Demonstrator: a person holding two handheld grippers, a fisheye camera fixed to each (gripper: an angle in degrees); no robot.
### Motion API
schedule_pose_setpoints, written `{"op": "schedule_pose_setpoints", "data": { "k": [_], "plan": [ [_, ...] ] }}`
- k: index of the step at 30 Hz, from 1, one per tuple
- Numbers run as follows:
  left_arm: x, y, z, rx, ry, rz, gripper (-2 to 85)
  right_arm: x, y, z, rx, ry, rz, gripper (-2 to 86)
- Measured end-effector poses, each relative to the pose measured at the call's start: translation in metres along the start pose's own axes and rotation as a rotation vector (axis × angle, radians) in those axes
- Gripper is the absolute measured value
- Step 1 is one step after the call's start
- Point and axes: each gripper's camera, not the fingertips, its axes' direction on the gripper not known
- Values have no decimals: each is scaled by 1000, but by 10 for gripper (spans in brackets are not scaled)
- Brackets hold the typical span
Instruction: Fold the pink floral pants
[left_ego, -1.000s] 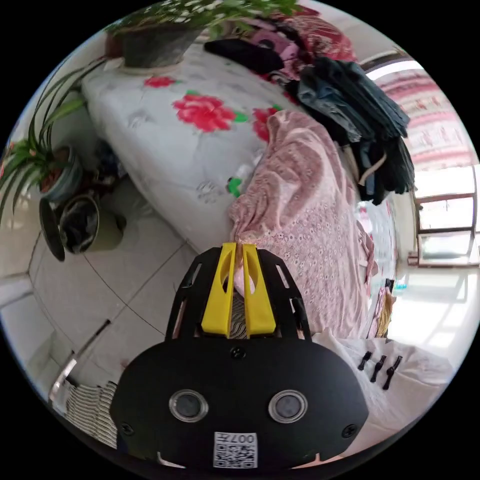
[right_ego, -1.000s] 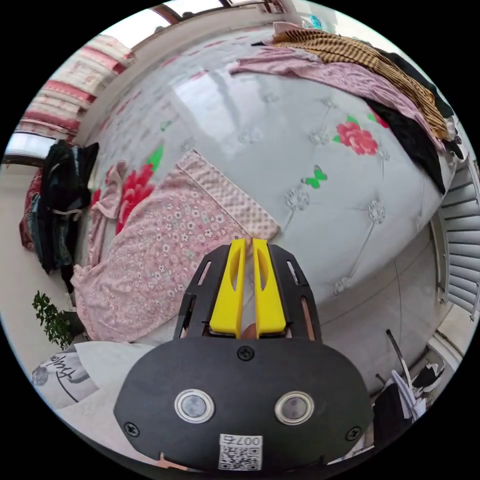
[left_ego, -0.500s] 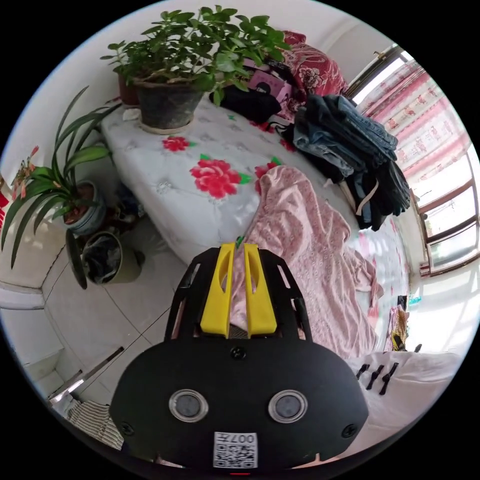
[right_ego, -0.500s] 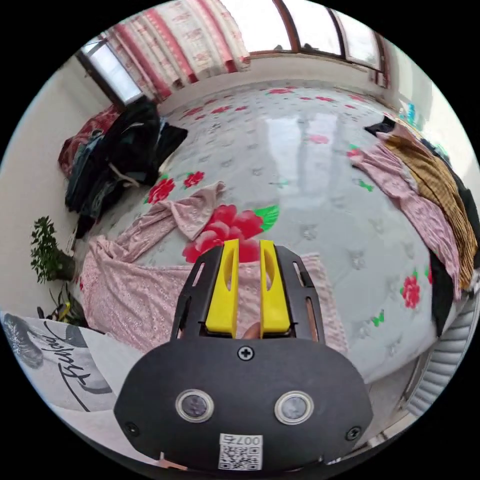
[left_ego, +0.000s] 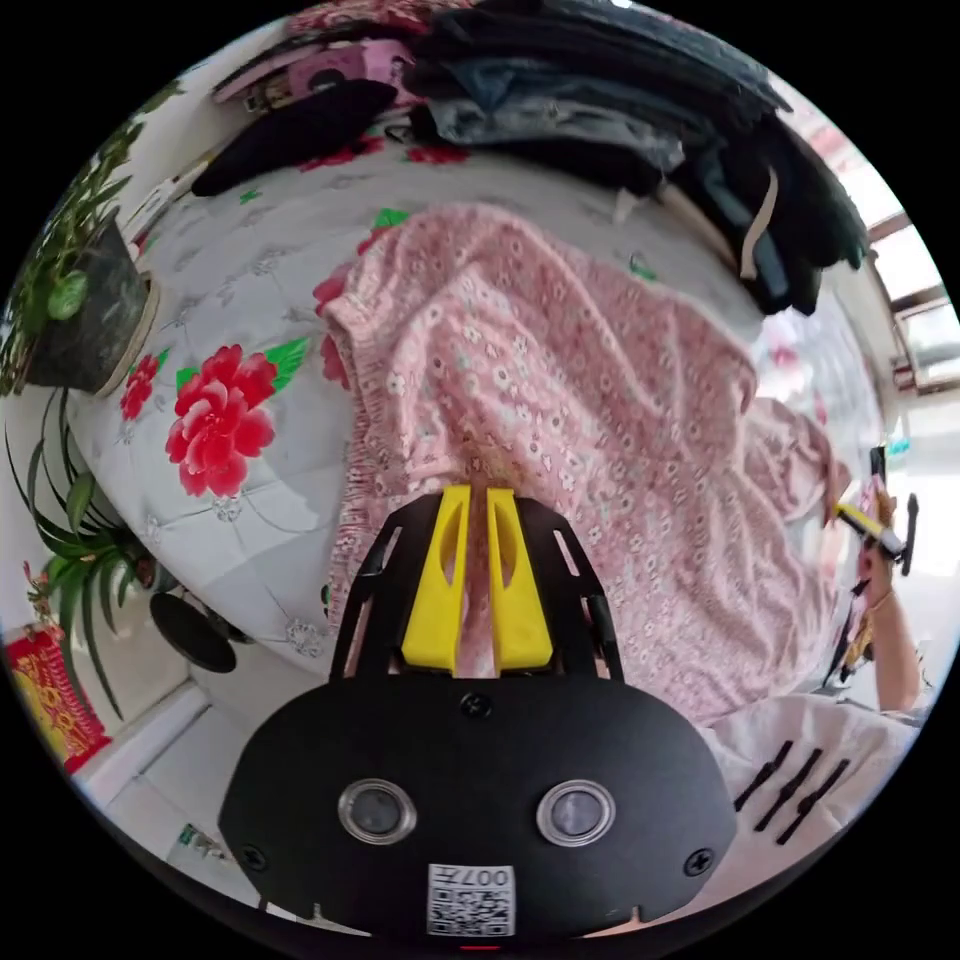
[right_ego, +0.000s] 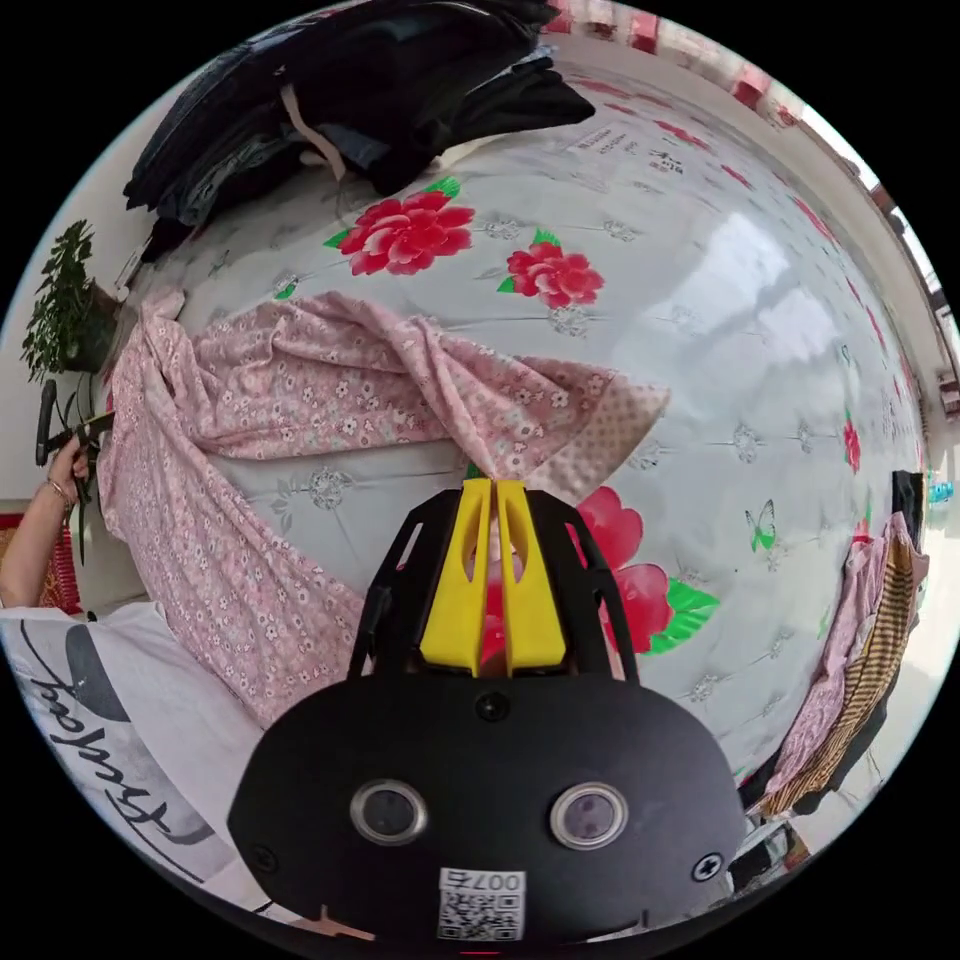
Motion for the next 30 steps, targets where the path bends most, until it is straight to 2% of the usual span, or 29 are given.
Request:
{"op": "schedule_pose_setpoints", "data": {
  "k": [3,7,8,10,12,15,20,24,27,30],
  "plan": [
    [7,4,2,11,-65,35,-5,54,29,-68,200,-99,107,0],
    [4,9,8,-41,-187,94,-9,140,111,-189,570,-205,258,-2],
    [0,8,9,-50,-177,90,-9,167,140,-216,681,-222,352,-2],
    [-4,2,11,-58,-91,83,-9,197,171,-237,762,-242,464,-3],
    [-1,-5,14,-86,-51,72,-8,211,181,-239,715,-190,507,-3],
    [19,-13,1,-91,-96,134,0,221,181,-219,573,-143,535,-3],
    [40,-21,-81,102,-106,256,41,223,182,-185,487,-126,529,-3],
    [62,-44,-92,225,-15,410,75,236,187,-174,497,-165,549,-3],
    [96,-80,-33,105,-4,511,102,247,193,-167,516,-205,577,-3],
    [122,-96,44,-69,-189,594,101,253,202,-165,529,-230,590,-3]
  ]
}}
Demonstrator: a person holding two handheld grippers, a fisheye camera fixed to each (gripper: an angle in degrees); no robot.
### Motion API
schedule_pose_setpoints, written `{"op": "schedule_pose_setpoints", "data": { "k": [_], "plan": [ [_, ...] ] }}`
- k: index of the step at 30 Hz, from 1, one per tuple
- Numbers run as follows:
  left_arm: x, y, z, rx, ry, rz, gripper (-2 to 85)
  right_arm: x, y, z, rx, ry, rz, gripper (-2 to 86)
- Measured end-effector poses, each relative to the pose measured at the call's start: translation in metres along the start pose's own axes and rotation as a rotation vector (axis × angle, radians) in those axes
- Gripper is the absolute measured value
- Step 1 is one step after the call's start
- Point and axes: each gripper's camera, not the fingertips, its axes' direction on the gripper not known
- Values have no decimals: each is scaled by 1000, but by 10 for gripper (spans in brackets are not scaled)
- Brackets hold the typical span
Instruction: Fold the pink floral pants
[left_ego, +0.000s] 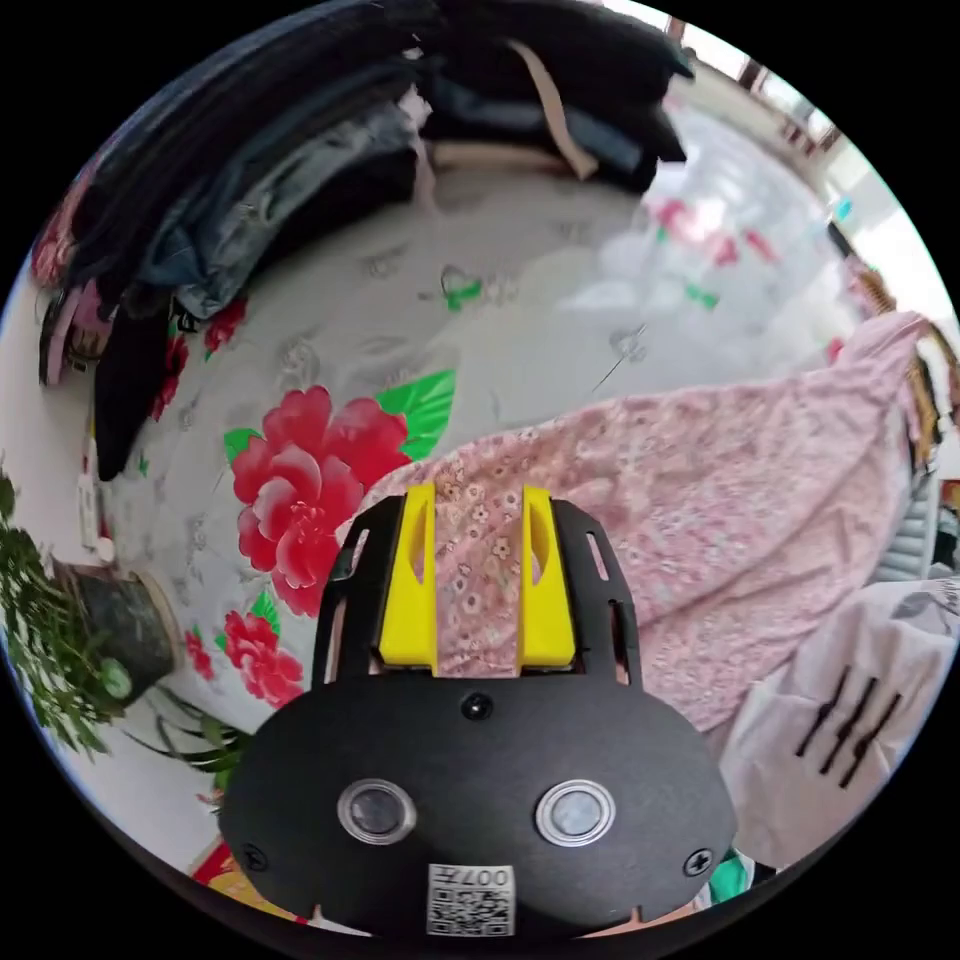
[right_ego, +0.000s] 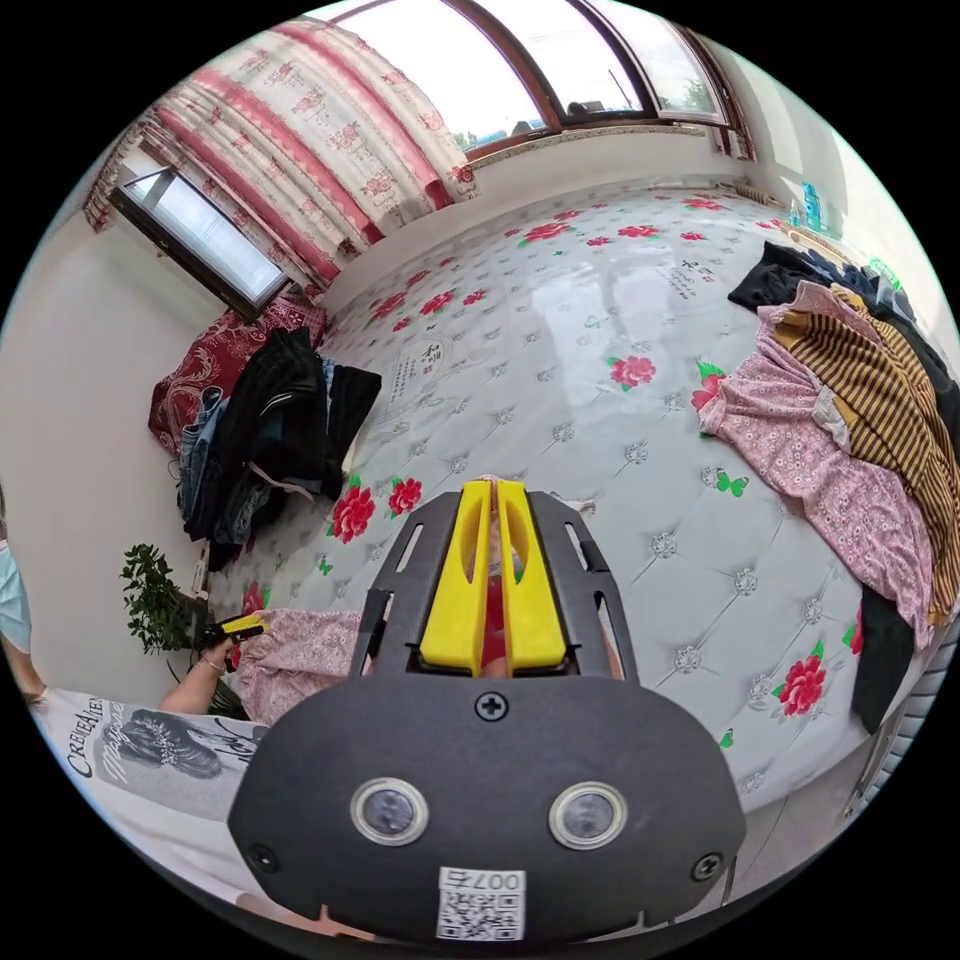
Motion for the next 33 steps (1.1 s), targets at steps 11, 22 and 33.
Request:
{"op": "schedule_pose_setpoints", "data": {
  "k": [11,22,33],
  "plan": [
    [-122,29,-63,376,-105,-495,-9,2,-49,0,23,-68,-49,3],
    [-189,-14,23,158,43,-715,36,5,-113,199,-119,102,-13,29],
    [-148,-31,53,133,-65,-465,66,42,-109,315,-281,54,-7,35]
  ]
}}
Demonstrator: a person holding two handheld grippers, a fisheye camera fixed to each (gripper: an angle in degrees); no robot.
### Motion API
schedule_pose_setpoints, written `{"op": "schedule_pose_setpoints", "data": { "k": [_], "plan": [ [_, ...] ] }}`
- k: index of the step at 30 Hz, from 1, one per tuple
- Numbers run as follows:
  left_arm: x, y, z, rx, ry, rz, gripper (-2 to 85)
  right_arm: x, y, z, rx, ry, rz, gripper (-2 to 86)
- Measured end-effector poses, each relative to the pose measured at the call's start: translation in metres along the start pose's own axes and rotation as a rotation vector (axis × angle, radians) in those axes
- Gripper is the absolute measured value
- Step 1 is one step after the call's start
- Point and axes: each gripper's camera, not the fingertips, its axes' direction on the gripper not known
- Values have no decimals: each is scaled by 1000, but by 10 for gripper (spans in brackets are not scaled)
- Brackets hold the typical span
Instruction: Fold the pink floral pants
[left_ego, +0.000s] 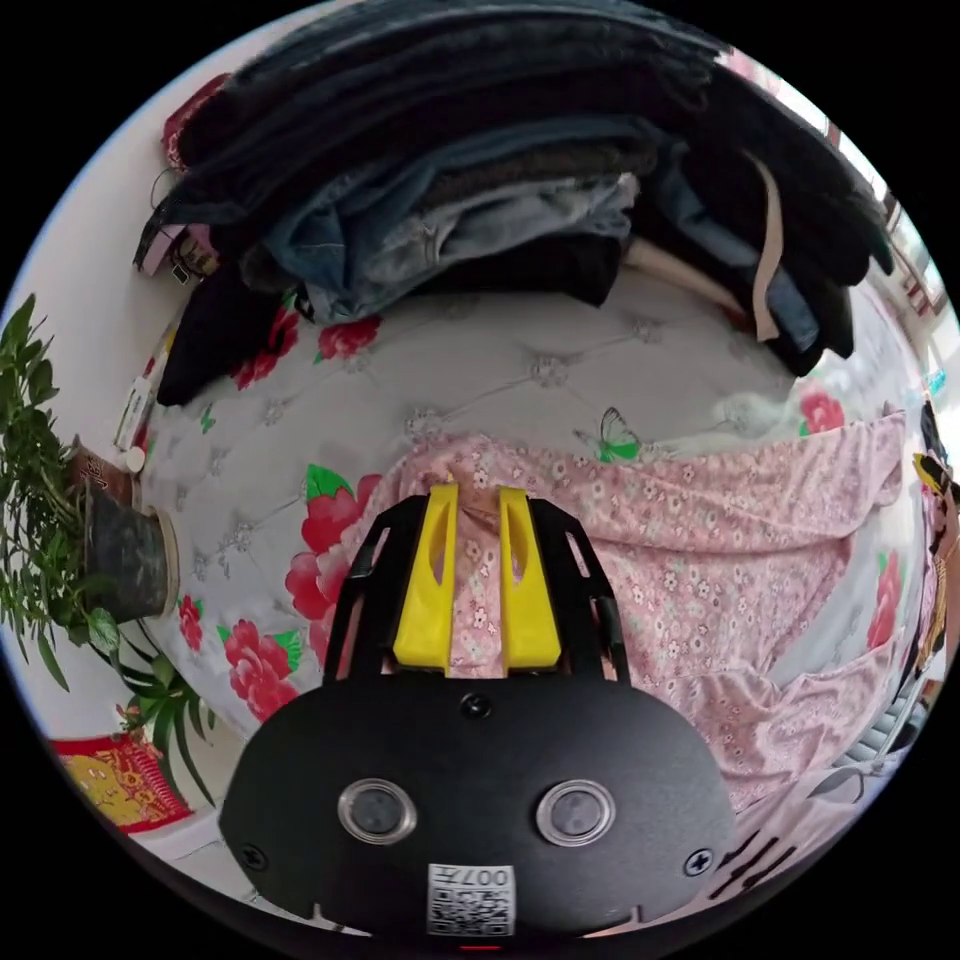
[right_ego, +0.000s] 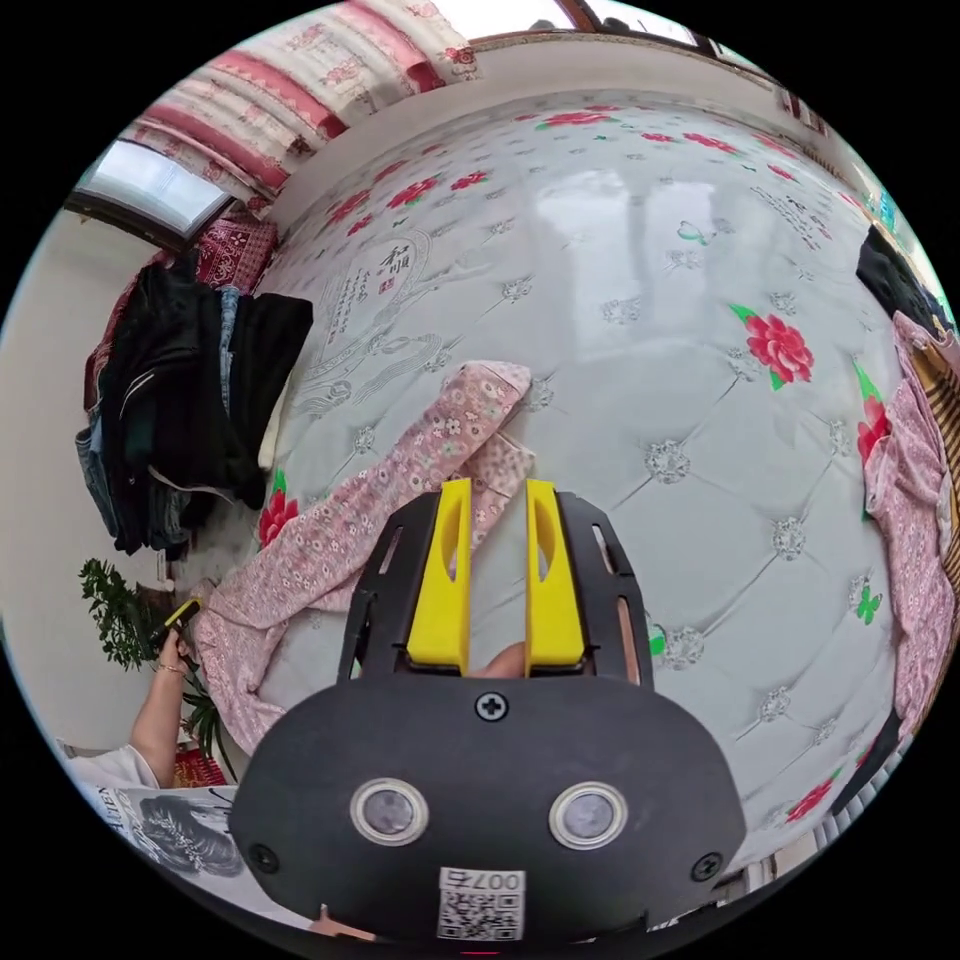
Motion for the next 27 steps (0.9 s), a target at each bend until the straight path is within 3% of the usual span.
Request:
{"op": "schedule_pose_setpoints", "data": {
  "k": [1,3,5,9,14,17,23,27],
  "plan": [
    [1,1,16,-40,-2,-6,62,-2,-5,15,-19,8,11,36],
    [-1,10,17,45,0,-36,47,-5,-9,39,-70,24,26,33],
    [-9,16,21,83,21,-83,42,-18,-1,47,-49,206,-28,13],
    [-18,16,25,80,41,-90,41,-10,30,19,6,350,-95,3],
    [-23,7,31,67,63,-94,45,75,134,-48,36,187,99,7],
    [-27,2,35,66,62,-120,44,92,179,-69,111,245,108,22],
    [-31,-7,39,34,33,-97,42,82,153,-52,97,191,-4,53],
    [-36,-10,42,28,34,-108,44,95,116,-18,42,116,98,70]
  ]
}}
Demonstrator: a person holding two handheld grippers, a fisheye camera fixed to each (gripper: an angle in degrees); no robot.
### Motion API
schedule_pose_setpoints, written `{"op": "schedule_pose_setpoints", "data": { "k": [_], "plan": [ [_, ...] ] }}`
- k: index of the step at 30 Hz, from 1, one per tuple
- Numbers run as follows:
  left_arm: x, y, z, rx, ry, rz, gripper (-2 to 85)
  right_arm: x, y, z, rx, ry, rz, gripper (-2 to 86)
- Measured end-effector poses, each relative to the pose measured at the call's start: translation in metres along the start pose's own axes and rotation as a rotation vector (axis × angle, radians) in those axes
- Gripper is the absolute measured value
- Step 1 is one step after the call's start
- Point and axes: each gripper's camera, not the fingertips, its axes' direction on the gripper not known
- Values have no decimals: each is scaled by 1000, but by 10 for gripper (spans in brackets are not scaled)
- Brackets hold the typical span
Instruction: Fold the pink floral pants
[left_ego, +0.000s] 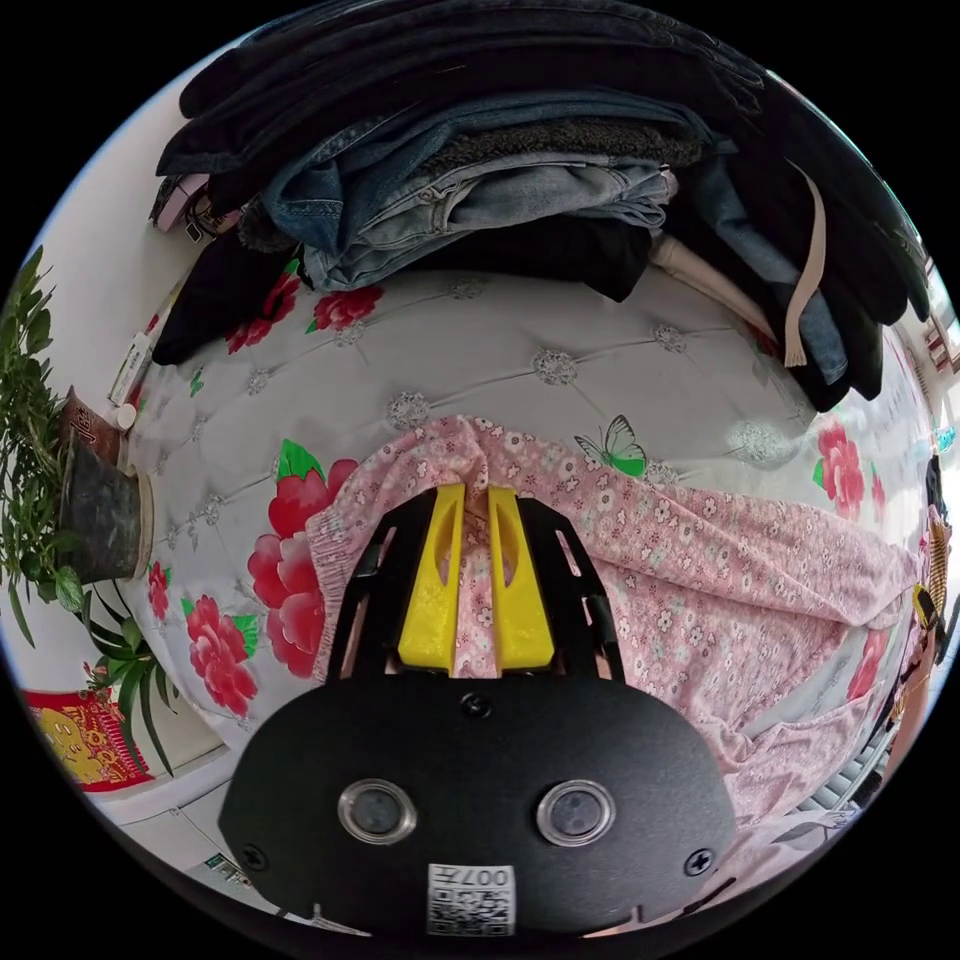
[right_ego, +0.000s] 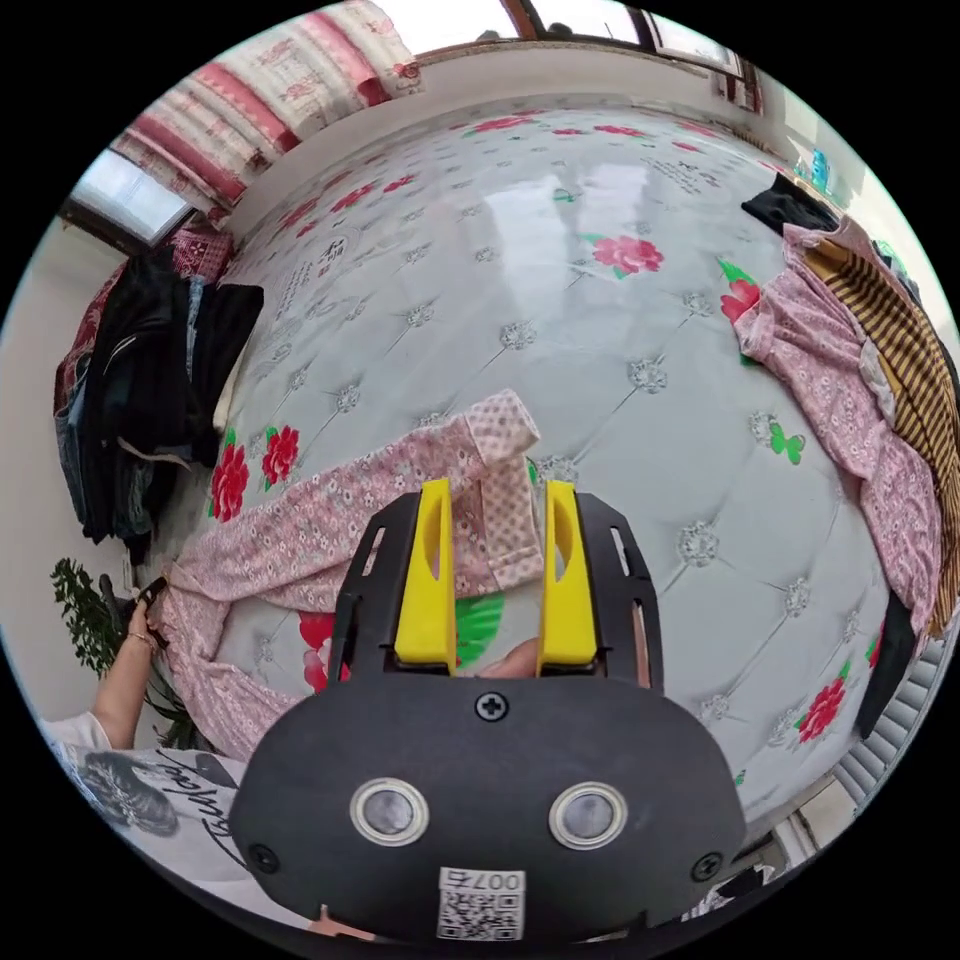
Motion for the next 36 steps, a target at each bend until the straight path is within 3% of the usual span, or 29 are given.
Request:
{"op": "schedule_pose_setpoints", "data": {
  "k": [5,7,13,17,21,26,32,36],
  "plan": [
    [-13,-6,4,-17,19,-19,42,-13,-38,10,38,78,-42,34],
    [-17,-9,5,-24,19,-14,34,-13,-55,0,63,13,-31,22],
    [-44,-22,12,-40,105,-183,5,8,-121,-8,129,-266,348,22],
    [-53,-27,13,-57,128,-199,15,-41,-145,3,151,-7,185,42],
    [-61,-17,-7,39,151,-207,33,-67,-125,13,116,0,-3,57],
    [-41,1,-34,193,105,-54,35,-67,-82,42,2,99,-114,65],
    [-11,-6,21,16,44,35,12,-97,-15,83,-107,165,-305,73],
    [-14,-8,25,45,64,8,-1,-96,33,76,-60,217,-383,72]
  ]
}}
